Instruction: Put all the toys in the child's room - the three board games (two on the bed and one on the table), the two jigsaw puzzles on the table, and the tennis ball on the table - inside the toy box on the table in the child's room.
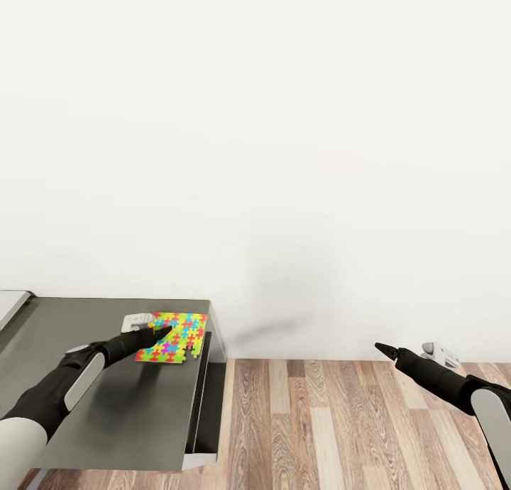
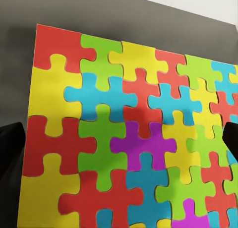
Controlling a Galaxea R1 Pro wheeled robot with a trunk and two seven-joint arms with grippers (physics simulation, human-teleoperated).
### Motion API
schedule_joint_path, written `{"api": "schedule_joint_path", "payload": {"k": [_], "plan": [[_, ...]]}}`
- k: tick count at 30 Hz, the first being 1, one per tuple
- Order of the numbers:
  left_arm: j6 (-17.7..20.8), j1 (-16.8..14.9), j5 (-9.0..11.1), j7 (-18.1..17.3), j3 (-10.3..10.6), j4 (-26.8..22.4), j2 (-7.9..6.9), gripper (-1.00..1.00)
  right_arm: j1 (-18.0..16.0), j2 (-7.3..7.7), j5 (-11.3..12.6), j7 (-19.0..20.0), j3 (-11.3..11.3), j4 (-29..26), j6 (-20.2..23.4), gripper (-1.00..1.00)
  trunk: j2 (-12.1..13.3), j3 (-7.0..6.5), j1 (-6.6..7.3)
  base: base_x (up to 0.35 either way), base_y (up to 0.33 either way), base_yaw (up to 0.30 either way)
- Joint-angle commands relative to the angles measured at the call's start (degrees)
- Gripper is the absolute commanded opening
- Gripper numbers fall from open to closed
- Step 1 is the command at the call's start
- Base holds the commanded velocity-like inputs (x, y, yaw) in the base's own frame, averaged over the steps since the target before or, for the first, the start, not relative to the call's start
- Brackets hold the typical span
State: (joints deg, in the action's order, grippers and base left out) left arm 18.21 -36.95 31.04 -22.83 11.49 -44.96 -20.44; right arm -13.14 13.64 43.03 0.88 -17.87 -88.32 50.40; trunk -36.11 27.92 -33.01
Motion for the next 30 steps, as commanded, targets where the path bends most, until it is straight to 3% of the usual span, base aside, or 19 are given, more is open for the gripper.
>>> {"api": "schedule_joint_path", "payload": {"k": [1,8,30], "plan": [[0.4,0.0,0.2,-0.4,0.3,0.6,-0.04,1.0,0.0,-0.01,0.0,0.1,-0.1,0.0,0.3,1.0,0.0,0.08,-0.03,0.0,0.0,0.0],[0.6,0.0,0.2,-3.2,0.3,0.6,-0.04,1.0,0.0,-0.01,0.0,0.1,-0.1,-0.1,0.3,1.0,0.0,0.08,-0.03,0.0,0.0,0.0],[0.6,0.0,0.2,-4.3,0.3,0.2,-0.05,1.0,0.0,-0.02,0.0,0.1,-0.1,-0.1,0.3,1.0,0.0,0.08,-0.03,0.0,0.0,0.0]]}}
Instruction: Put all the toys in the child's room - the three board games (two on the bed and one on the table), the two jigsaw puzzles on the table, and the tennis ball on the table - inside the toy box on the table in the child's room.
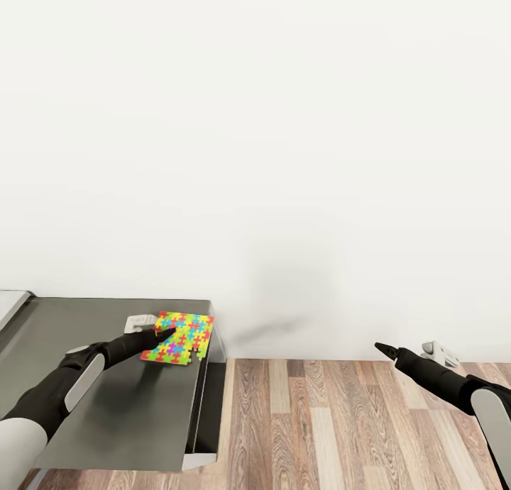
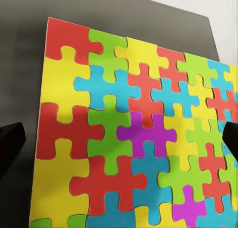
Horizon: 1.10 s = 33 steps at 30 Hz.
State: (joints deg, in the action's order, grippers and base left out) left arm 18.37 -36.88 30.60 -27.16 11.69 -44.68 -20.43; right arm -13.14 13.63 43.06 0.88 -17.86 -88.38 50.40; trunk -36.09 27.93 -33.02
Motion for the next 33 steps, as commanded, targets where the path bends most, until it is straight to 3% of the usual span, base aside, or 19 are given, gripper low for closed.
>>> {"api": "schedule_joint_path", "payload": {"k": [1,9,29,31,33], "plan": [[0.5,0.0,0.6,-0.4,0.2,-0.1,-0.06,1.0,0.0,0.0,0.0,0.1,-0.1,0.0,0.3,1.0,-0.1,0.07,-0.02,0.0,0.0,0.0],[0.5,0.0,0.6,-2.0,0.2,-0.4,-0.06,1.0,0.0,0.0,0.0,0.1,-0.1,0.0,0.3,1.0,-0.1,0.07,-0.02,0.0,0.0,0.0],[1.0,0.0,0.6,-2.2,0.2,-1.1,-0.05,1.0,0.0,0.0,0.0,0.1,-0.1,0.0,0.3,1.0,-0.1,0.07,-0.02,0.0,0.0,0.0],[1.0,0.0,0.6,-2.2,0.8,-1.4,-0.05,1.0,0.0,0.0,0.0,0.1,-0.1,0.0,0.3,1.0,-0.1,0.07,-0.02,0.0,0.0,0.0],[1.2,0.0,0.6,-2.7,3.1,-2.5,-0.08,1.0,0.0,0.0,0.0,0.1,-0.1,0.0,0.3,1.0,-0.1,0.07,-0.02,0.0,0.0,0.0]]}}
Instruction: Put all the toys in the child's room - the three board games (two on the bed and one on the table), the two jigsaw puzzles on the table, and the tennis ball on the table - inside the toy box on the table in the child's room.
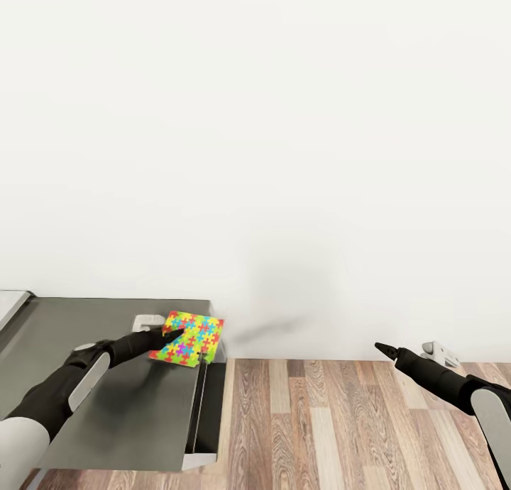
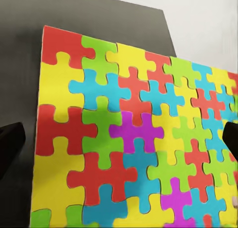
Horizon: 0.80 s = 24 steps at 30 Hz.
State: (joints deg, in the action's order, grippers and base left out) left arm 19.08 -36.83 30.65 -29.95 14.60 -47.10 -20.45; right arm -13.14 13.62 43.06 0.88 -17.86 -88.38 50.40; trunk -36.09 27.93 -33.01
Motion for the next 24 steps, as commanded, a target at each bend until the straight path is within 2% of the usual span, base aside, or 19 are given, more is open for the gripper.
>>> {"api": "schedule_joint_path", "payload": {"k": [1,6,19,21,23,24], "plan": [[0.5,0.0,0.6,-0.3,0.9,-0.4,-0.08,1.0,0.0,0.0,0.0,0.1,-0.1,0.0,0.3,1.0,-0.1,0.07,-0.02,0.0,0.0,0.0],[1.0,0.0,0.6,-0.8,2.1,-1.0,-0.06,1.0,0.0,0.0,-0.1,0.1,-0.1,0.0,0.3,1.0,-0.1,0.07,-0.02,0.0,0.0,0.0],[1.0,0.0,1.0,-0.9,1.7,-1.4,-0.46,1.0,0.0,0.0,0.0,0.1,-0.1,0.0,0.3,1.0,-0.1,0.07,-0.02,0.0,0.0,0.0],[1.1,0.0,1.1,-1.0,0.0,-1.6,-1.04,1.0,0.0,0.0,0.0,0.1,-0.1,0.0,0.3,1.0,-0.1,0.07,-0.02,0.0,0.0,0.0],[1.1,0.2,1.2,-1.0,-2.6,-2.1,-2.07,1.0,0.0,0.0,0.0,0.1,-0.1,0.0,0.3,1.0,-0.1,0.07,-0.02,0.0,0.0,0.0],[1.3,0.3,1.3,-1.3,-4.6,-2.8,-2.68,1.0,0.0,0.0,0.0,0.1,-0.1,0.0,0.3,1.0,-0.1,0.07,-0.02,0.0,0.0,0.0]]}}
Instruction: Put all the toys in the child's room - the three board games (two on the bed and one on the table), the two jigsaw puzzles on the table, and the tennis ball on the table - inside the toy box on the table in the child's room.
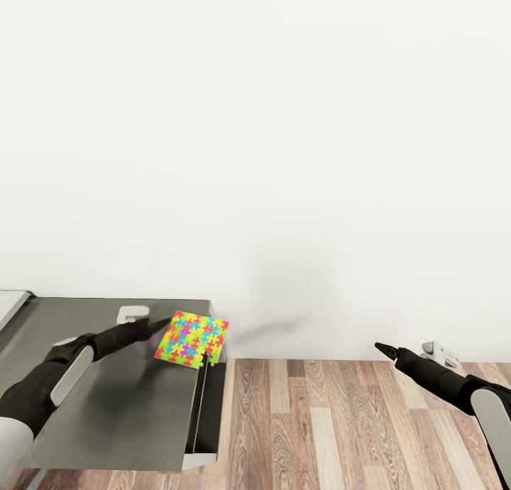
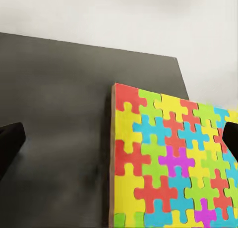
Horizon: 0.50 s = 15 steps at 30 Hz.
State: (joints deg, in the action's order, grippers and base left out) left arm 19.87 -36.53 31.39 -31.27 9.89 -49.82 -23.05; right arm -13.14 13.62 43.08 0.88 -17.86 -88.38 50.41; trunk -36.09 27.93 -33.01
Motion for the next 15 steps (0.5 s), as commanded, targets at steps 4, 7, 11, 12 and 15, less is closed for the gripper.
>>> {"api": "schedule_joint_path", "payload": {"k": [4,7,11,12,15], "plan": [[3.6,1.1,0.6,-2.4,-5.9,-4.9,-1.26,1.0,0.0,0.0,0.0,0.1,-0.1,0.0,0.3,1.0,-0.1,0.07,-0.02,0.0,0.0,0.0],[7.1,3.2,0.5,-4.8,-9.9,-9.8,-1.58,1.0,0.0,0.0,0.0,0.1,-0.1,0.0,0.3,1.0,-0.1,0.07,-0.02,0.0,0.0,0.0],[13.8,6.1,0.6,-7.6,-14.4,-17.0,-1.7,1.0,0.0,0.0,0.0,0.1,-0.1,-0.1,0.4,1.0,-0.1,0.0,-0.02,0.0,0.0,0.004],[19.0,7.4,0.5,-8.8,-15.7,-21.3,-1.68,1.0,0.0,0.0,0.0,0.5,-0.1,-0.1,0.4,1.0,-0.1,-0.07,-0.02,0.0,0.0,0.04],[28.2,8.7,0.5,-9.6,-16.7,-27.5,-1.56,1.0,0.0,-0.02,0.0,3.6,-0.1,-0.1,0.5,1.0,-0.1,-0.3,-0.02,0.0,0.0,0.05]]}}
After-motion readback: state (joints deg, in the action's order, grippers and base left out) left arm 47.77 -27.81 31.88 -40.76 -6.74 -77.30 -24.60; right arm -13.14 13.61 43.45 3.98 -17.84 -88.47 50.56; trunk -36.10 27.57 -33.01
